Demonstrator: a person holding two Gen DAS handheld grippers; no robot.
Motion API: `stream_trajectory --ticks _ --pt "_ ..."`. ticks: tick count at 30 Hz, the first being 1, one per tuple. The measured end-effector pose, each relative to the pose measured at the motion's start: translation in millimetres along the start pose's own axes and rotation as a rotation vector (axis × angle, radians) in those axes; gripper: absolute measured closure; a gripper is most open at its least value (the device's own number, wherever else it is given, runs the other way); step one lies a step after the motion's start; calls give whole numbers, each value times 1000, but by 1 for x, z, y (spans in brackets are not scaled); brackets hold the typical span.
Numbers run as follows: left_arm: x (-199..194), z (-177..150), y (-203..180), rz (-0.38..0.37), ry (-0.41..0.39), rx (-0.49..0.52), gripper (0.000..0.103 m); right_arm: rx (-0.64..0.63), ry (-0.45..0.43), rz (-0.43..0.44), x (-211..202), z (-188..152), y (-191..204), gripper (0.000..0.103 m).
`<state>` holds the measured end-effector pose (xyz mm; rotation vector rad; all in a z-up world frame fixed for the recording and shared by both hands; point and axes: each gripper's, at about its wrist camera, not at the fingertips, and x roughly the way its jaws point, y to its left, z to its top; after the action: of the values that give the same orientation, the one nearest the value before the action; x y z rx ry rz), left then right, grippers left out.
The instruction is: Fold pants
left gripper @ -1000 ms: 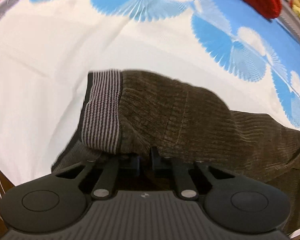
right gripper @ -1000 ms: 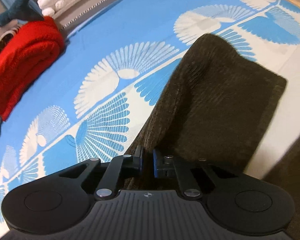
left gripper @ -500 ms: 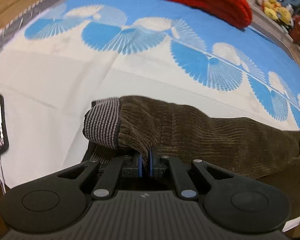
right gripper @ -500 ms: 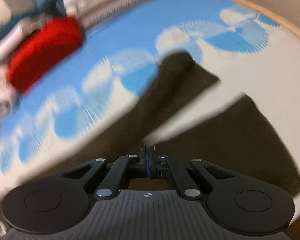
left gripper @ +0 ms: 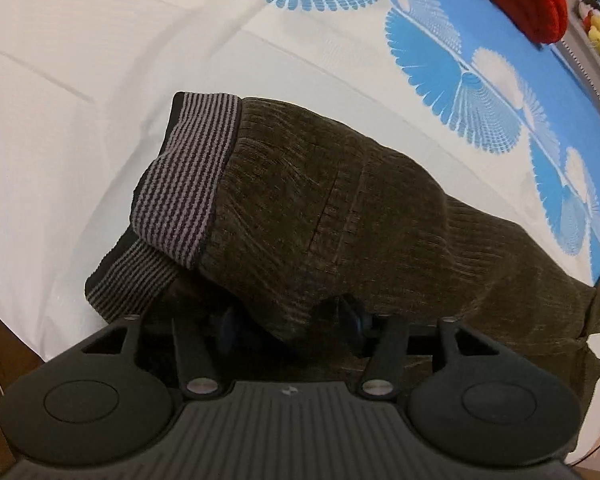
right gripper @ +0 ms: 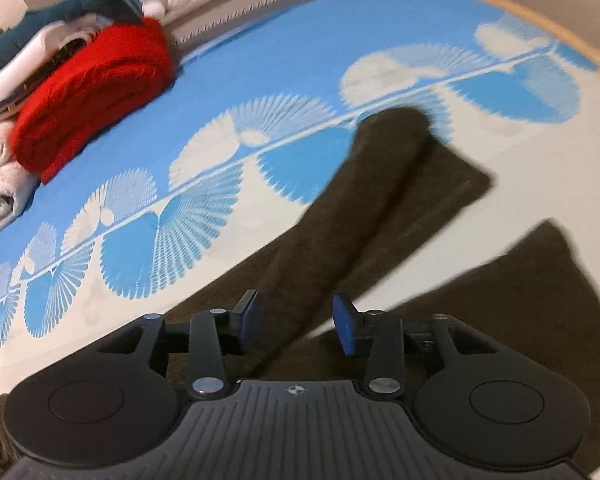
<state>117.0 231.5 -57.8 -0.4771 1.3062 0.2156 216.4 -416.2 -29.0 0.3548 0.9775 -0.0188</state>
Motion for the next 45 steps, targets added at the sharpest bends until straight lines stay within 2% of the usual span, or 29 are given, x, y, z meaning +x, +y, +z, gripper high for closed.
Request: stream_trajectory --ticks 4,5,8,11,12,15,16,20,22,24,26,28,30,31,32,33,35,37,38,39,40,41,42,45 --pt "4 6 -3 26 -15 0 46 -51 64 -38 36 2 33 59" --pt "4 7 -3 31 -21 -3 49 -67 80 -52 44 1 41 59" --pt "1 11 -2 71 -53 -8 80 -114 115 -109 61 -2 57 59" --pt "-6 13 0 64 -91 -3 87 -151 137 -193 70 -6 61 59" --pt "-9 13 -1 67 -106 9 88 -160 140 -210 70 -7 59 62" --pt "-18 11 -7 67 -151 35 90 -126 116 -233 59 -6 48 90" --pt "-21 11 -9 68 -167 44 91 -89 101 -218 50 -4 41 95" --pt "-39 7 -10 32 -236 44 93 39 15 -106 0 -1 13 97" --pt "-52 3 -7 2 -276 51 93 52 -34 -36 -35 -6 3 97" --pt "-66 -5 -3 0 -319 73 94 65 -43 43 -66 -15 -12 97" --pt "-74 -11 4 7 -334 93 94 69 12 104 -84 -28 -35 97" --pt "-75 -15 14 8 -316 99 94 30 129 139 -88 -48 -56 97" --pt "-65 -17 19 55 -257 140 94 -84 311 165 -78 -76 -70 97" --pt "-57 -17 20 69 -212 159 94 -136 380 149 -72 -87 -73 97" --pt "-47 -16 21 83 -158 167 93 -206 414 105 -69 -97 -75 97" --pt "-40 -15 22 86 -116 171 92 -253 410 73 -68 -101 -76 96" --pt "-33 -13 24 100 -90 166 89 -262 367 55 -69 -96 -82 93" --pt "-32 -10 28 82 -90 138 79 -200 285 47 -72 -80 -89 92" --pt "-32 -9 30 66 -87 114 67 -175 246 40 -72 -72 -91 89" --pt "-31 -8 32 55 -85 91 59 -149 211 24 -70 -66 -92 76" --pt "-30 -8 35 50 -81 74 56 -129 194 -9 -65 -62 -93 57" --pt "-30 -6 36 47 -75 58 55 -113 189 -62 -59 -59 -94 51" --pt "-28 -4 38 45 -67 37 55 -99 197 -118 -51 -57 -96 48" --pt "-23 1 39 41 -60 -2 55 -64 253 -212 -30 -56 -103 48"
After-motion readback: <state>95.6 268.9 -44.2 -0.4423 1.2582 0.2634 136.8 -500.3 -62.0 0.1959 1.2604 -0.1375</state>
